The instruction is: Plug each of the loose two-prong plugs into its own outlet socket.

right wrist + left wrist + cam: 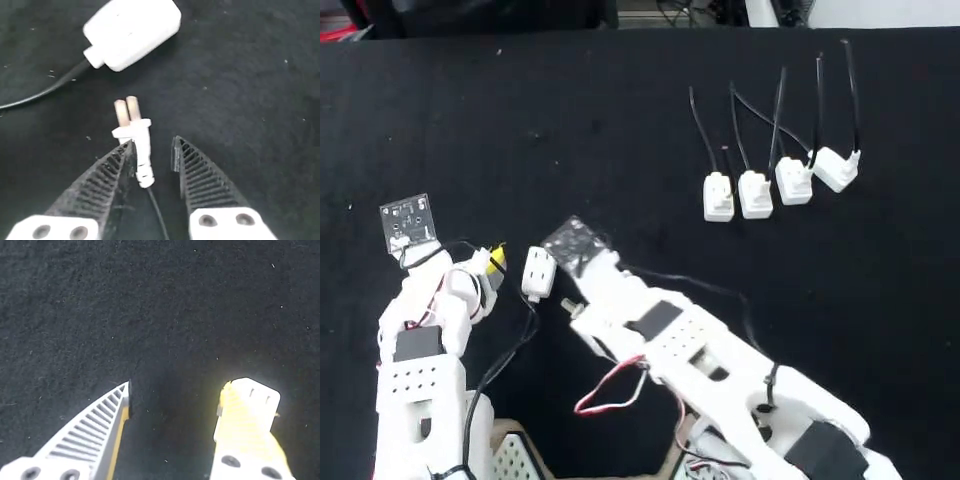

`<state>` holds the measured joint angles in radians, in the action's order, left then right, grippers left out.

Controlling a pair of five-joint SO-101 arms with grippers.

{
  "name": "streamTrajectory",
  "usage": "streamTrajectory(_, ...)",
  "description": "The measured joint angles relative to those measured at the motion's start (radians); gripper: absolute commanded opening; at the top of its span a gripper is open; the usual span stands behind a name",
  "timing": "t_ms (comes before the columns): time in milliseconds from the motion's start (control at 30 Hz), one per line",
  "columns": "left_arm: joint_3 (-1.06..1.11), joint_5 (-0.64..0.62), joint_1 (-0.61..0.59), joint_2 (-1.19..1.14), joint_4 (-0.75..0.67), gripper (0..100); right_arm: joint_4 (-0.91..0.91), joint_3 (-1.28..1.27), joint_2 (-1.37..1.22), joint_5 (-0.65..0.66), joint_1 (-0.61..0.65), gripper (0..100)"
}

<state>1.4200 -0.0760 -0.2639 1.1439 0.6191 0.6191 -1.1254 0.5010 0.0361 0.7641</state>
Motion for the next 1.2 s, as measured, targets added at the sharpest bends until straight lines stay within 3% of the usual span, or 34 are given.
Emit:
streamTrajectory(133, 0.0, 0.0, 0.0, 0.0, 0.0, 29, 0.054, 0.026, 0.0, 0.002, 0.014, 11.6)
streamTrajectory(467, 0.0, 0.0, 0.002, 0.0, 0.0, 29, -0.066, 0.018, -0.126, 0.0, 0.021, 11.6)
streamTrajectory(767, 0.0, 0.0, 0.002, 0.0, 0.0, 29, 0.021, 0.103, -0.192, 0.0, 0.014, 11.4)
streamTrajectory(1033, 0.0, 0.0, 0.002, 0.0, 0.0, 29, 0.023, 0.152, -0.261, 0.074, -0.091, 11.4)
streamTrajectory(1200, 0.0, 0.002, 0.002, 0.0, 0.0, 29, 0.072, 0.167, -0.262, 0.075, -0.068, 11.3)
